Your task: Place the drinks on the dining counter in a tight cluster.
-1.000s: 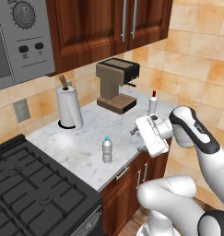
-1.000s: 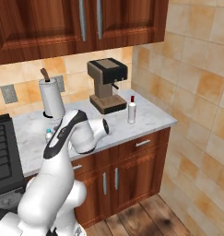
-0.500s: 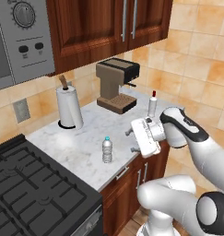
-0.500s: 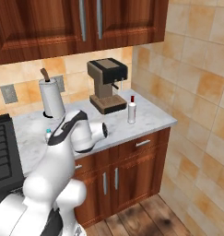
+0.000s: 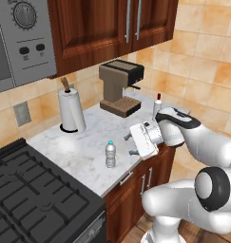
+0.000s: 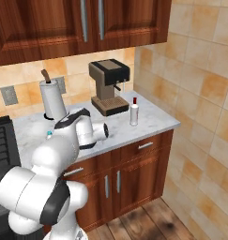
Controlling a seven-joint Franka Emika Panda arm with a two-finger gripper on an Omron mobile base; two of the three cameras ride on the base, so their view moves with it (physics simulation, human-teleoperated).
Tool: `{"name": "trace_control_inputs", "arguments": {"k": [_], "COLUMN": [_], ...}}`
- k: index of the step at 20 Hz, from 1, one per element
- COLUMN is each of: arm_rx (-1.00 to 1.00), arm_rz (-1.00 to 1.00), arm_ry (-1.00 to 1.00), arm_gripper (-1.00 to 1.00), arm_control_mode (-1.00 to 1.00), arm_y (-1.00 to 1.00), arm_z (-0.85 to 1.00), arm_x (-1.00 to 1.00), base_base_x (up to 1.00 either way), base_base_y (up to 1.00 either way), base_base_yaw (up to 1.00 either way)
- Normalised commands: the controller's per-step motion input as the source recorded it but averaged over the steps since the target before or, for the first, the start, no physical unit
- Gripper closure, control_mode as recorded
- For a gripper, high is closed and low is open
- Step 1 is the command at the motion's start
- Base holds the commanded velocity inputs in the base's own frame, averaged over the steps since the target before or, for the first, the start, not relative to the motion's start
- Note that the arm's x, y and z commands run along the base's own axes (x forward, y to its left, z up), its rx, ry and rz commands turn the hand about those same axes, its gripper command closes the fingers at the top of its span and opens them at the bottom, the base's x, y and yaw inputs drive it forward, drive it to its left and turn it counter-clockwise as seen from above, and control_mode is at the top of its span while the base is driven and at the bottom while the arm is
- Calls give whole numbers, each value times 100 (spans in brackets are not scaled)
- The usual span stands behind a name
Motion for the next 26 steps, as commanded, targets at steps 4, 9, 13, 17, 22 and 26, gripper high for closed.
{"name": "trace_control_inputs", "arguments": {"k": [4,9,13,17,22,26], "arm_rx": [1,2,3,3,0,1], "arm_rz": [0,0,2,5,6,6], "arm_ry": [12,5,0,0,0,0], "arm_gripper": [-100,-100,-100,-100,-100,-100], "arm_control_mode": [-100,-100,-100,-100,-100,-100], "arm_y": [16,12,13,20,10,9], "arm_z": [-26,-25,-18,-15,-13,-16], "arm_x": [28,21,20,22,26,17], "base_base_x": [0,0,0,0,0,0], "base_base_y": [0,0,0,0,0,0], "base_base_yaw": [0,0,0,0,0,0]}}
